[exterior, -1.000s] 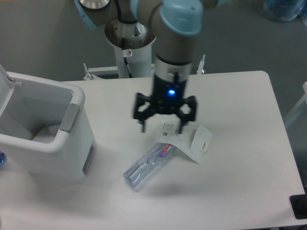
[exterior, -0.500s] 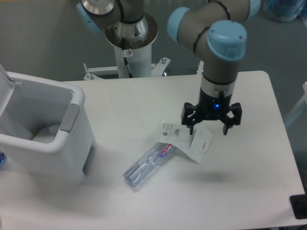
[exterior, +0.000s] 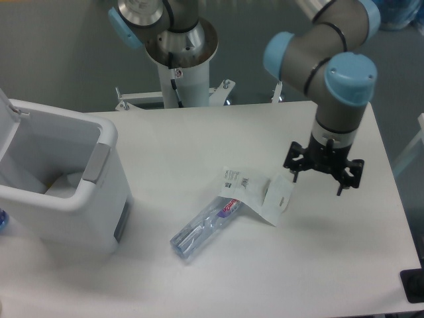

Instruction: Open the trash can

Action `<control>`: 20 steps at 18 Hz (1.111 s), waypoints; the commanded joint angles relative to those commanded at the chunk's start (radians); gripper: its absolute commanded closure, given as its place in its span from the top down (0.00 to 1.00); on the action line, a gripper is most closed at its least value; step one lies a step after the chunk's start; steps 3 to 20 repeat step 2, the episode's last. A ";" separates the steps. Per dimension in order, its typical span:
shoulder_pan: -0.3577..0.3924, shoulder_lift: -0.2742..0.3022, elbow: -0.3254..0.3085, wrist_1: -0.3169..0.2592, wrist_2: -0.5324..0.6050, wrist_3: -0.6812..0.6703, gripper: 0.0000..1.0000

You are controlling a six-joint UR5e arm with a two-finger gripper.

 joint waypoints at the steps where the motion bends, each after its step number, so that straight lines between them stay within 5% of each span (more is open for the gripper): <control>1: -0.003 -0.002 -0.002 0.000 0.018 -0.002 1.00; 20: -0.003 -0.005 -0.003 0.000 0.041 -0.002 1.00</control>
